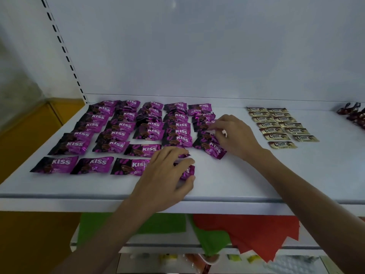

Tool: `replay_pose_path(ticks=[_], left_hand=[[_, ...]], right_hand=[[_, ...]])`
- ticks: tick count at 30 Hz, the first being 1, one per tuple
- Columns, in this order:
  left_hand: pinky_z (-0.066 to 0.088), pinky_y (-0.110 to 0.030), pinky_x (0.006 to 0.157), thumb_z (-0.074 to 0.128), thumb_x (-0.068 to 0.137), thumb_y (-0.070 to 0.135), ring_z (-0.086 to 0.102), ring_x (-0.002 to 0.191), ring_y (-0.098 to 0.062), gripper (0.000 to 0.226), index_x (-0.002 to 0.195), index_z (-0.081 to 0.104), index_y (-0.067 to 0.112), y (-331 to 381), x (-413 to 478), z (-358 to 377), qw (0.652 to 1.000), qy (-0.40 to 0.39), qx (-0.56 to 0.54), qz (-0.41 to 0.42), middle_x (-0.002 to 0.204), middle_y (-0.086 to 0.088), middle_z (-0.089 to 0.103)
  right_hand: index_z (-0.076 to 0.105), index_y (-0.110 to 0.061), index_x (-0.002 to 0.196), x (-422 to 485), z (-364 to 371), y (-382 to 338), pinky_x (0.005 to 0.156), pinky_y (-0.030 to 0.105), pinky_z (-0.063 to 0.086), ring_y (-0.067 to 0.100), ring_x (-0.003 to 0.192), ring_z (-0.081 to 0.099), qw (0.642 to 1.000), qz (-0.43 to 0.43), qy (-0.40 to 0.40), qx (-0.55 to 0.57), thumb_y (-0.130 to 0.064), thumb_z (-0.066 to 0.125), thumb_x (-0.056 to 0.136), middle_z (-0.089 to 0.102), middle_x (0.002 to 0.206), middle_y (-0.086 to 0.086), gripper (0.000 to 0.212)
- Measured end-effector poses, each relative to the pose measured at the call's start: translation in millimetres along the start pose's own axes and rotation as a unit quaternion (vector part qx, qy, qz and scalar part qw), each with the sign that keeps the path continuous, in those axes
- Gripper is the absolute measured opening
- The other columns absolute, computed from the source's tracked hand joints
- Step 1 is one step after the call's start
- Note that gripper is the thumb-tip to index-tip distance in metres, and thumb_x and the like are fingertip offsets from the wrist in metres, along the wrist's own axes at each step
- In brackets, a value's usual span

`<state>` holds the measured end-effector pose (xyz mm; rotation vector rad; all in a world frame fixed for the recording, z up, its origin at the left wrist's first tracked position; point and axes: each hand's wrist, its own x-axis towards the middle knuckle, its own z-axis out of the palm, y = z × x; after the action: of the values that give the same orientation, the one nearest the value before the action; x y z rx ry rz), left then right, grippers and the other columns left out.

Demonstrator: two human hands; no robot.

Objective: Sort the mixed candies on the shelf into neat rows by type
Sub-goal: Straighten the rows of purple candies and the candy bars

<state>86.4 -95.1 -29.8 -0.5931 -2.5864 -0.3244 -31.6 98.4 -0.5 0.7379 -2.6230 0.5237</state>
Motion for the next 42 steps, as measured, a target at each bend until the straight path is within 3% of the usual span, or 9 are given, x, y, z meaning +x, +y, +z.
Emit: replay_pose_path(ticks=[5,9,15,20,25,28,33,38,42], left_hand=[[0.045,-0.036,0.086,0.043,0.08,0.039,0.042,0.105,-0.016,0.038,0.1,0.066,0.016,1.8,-1.2,1.8,1.0,0.003,0.01,0.001,0.109,-0.004,0.061],[0.045,-0.036,0.086,0.043,0.08,0.038,0.041,0.105,-0.016,0.037,0.099,0.066,0.015,2.3,-1.2,1.6,1.0,0.003,0.011,0.0,0.108,-0.005,0.061],[0.042,-0.034,0.088,0.044,0.081,0.035,0.044,0.105,-0.017,0.036,0.1,0.066,0.013,2.9,-1.6,0.0,1.0,0.007,0.013,0.011,0.109,-0.005,0.062],[0.032,-0.028,0.089,0.044,0.083,0.03,0.048,0.103,-0.017,0.031,0.098,0.066,0.014,2.9,0.1,-3.0,0.999,0.018,0.023,0.033,0.106,-0.002,0.064],[0.031,-0.032,0.091,0.038,0.086,0.038,0.056,0.101,-0.021,0.039,0.1,0.068,0.016,18.1,8.9,-9.2,0.999,-0.032,0.028,0.031,0.105,0.0,0.066],[0.038,-0.038,0.093,0.025,0.086,0.044,0.056,0.103,-0.023,0.054,0.104,0.067,0.015,34.1,19.3,-12.5,0.995,-0.094,0.018,0.038,0.109,-0.002,0.066],[0.03,-0.035,0.099,0.003,0.079,0.053,0.046,0.11,-0.018,0.074,0.113,0.057,0.017,46.0,24.4,-9.0,0.985,-0.165,0.015,0.044,0.115,0.001,0.059],[0.026,-0.034,0.102,0.031,0.092,0.044,0.043,0.117,-0.019,0.046,0.121,0.054,0.018,56.6,38.6,-1.5,0.989,-0.147,0.005,0.012,0.125,0.001,0.054],[0.026,-0.033,0.101,0.042,0.093,0.035,0.041,0.119,-0.019,0.037,0.124,0.052,0.017,66.3,54.1,4.1,0.991,-0.129,0.008,-0.04,0.128,-0.001,0.051]], right_hand=[[0.069,-0.017,0.103,-9.2,-1.8,6.1,0.068,0.028,0.039,0.023,0.092,0.058,0.999,0.004,-0.033,0.003,-0.013,0.054,0.088,0.064,0.102,0.004,0.021],[0.07,-0.016,0.098,-2.4,2.5,10.5,0.074,0.034,0.047,0.024,0.093,0.059,0.999,0.036,-0.013,0.028,-0.007,0.055,0.087,0.065,0.102,0.005,0.02],[0.069,-0.013,0.101,-11.7,-3.2,4.5,0.079,0.032,0.043,0.024,0.097,0.057,0.998,0.019,0.029,0.056,-0.011,0.058,0.087,0.064,0.105,0.008,0.018],[0.07,-0.017,0.102,-27.4,-13.9,-10.2,0.076,0.029,0.042,0.018,0.091,0.058,0.997,-0.027,-0.048,0.049,-0.024,0.063,0.085,0.067,0.101,0.002,0.019],[0.073,-0.012,0.091,-28.1,-15.3,-5.8,0.076,0.03,0.041,0.027,0.093,0.058,0.999,-0.007,-0.034,0.031,-0.004,0.061,0.081,0.07,0.099,0.007,0.017],[0.071,-0.01,0.096,-33.9,-14.1,-9.1,0.079,0.03,0.04,0.027,0.094,0.057,0.999,0.014,-0.013,0.051,-0.004,0.059,0.084,0.069,0.102,0.01,0.019],[0.067,-0.012,0.106,-57.6,-32.7,4.6,0.085,0.027,0.037,0.025,0.103,0.055,0.997,0.071,0.014,0.042,-0.009,0.057,0.087,0.066,0.109,0.007,0.021],[0.066,-0.013,0.106,-87.1,-50.1,36.5,0.089,0.022,0.033,0.023,0.111,0.054,0.993,0.115,0.03,0.021,-0.01,0.056,0.088,0.065,0.112,0.005,0.021],[0.065,-0.012,0.11,-77.3,-49.5,39.3,0.091,0.028,0.039,0.025,0.11,0.056,0.998,0.049,-0.001,0.04,-0.011,0.055,0.089,0.064,0.114,0.006,0.023]])
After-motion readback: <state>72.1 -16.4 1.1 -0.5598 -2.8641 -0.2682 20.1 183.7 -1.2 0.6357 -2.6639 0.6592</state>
